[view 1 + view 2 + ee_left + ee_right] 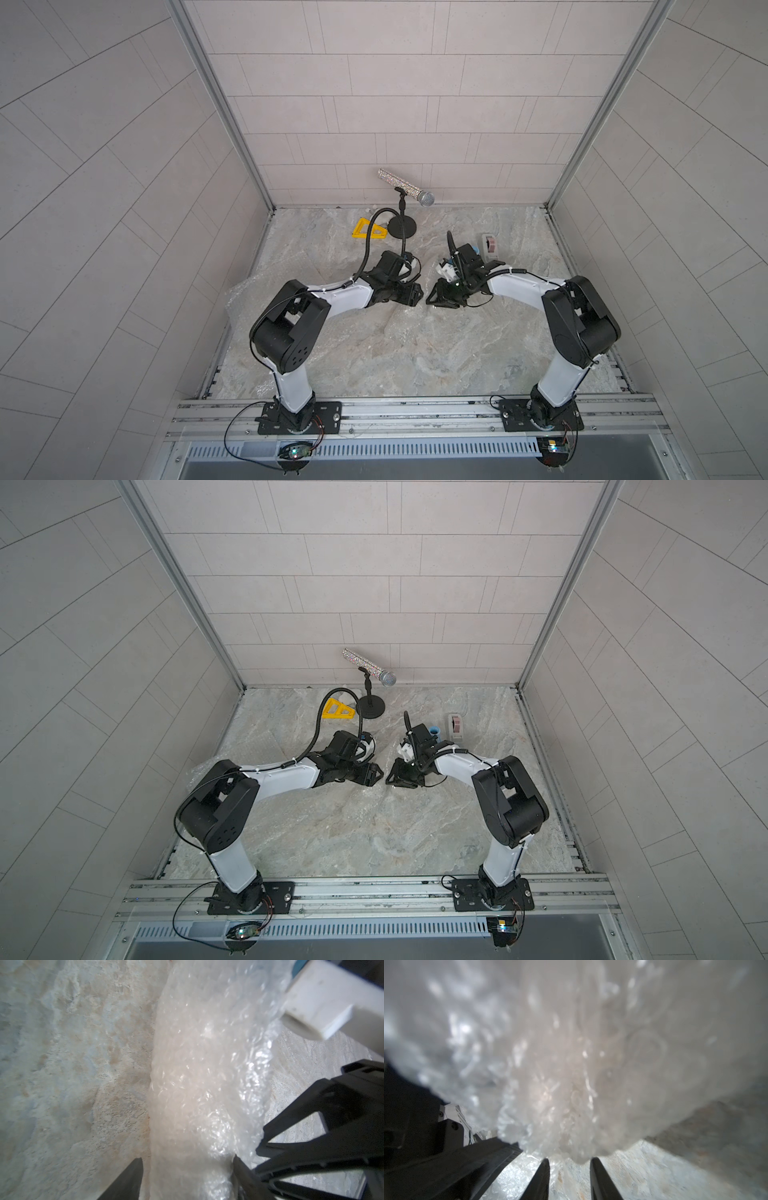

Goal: Wrap vases in bubble wrap
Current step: Stick the tape on the bubble wrap.

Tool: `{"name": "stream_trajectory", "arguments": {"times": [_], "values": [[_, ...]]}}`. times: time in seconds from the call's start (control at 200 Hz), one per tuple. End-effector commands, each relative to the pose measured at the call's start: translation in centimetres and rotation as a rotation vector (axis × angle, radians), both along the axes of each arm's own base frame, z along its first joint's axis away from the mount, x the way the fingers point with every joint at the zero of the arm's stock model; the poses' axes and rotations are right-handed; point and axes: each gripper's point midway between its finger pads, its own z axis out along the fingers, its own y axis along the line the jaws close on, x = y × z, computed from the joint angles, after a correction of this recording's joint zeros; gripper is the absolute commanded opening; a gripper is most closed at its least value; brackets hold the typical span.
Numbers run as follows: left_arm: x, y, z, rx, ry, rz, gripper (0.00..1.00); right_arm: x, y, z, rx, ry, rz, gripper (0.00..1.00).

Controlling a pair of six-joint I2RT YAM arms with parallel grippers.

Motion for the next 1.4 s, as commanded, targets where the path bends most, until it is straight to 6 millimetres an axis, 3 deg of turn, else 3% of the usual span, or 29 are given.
{"name": "stream_trajectory", "arguments": {"times": [0.0,0.155,0.42,0.52,0.701,0.891,1.026,1.176,1.396], "values": [[-1.6,4.1,-4.3,0.192,0.075,0.053,0.69,-0.9,-1.0,0.4,-0.046,-0.013,0.007,0.41],[-1.7,4.1,-4.4,0.193,0.075,0.056,0.69,-1.7,-1.9,0.3,-0.077,0.000,0.013,0.48],[-1.8,4.1,-4.4,0.185,0.076,0.055,0.69,-2.1,-3.8,3.7,-0.160,-0.081,0.004,0.50],[-1.8,4.1,-4.3,0.182,0.074,0.057,0.69,-1.9,-3.8,3.5,-0.232,-0.097,0.024,0.35],[-1.7,4.1,-4.2,0.182,0.073,0.064,0.69,-0.7,-0.6,3.5,-0.202,-0.134,0.035,0.13],[-1.7,4.1,-4.1,0.182,0.076,0.066,0.69,0.8,-0.1,1.1,-0.238,-0.143,0.002,0.05],[-1.9,4.1,-4.3,0.173,0.085,0.067,0.69,2.5,0.5,0.7,-0.213,-0.217,-0.053,0.06],[-2.4,3.9,-4.5,0.150,0.105,0.074,0.68,3.6,0.9,-1.4,-0.197,-0.216,-0.106,0.06],[-3.0,4.2,-5.0,0.134,0.130,0.098,0.68,3.5,1.1,-2.7,-0.144,-0.214,-0.147,0.07]]}}
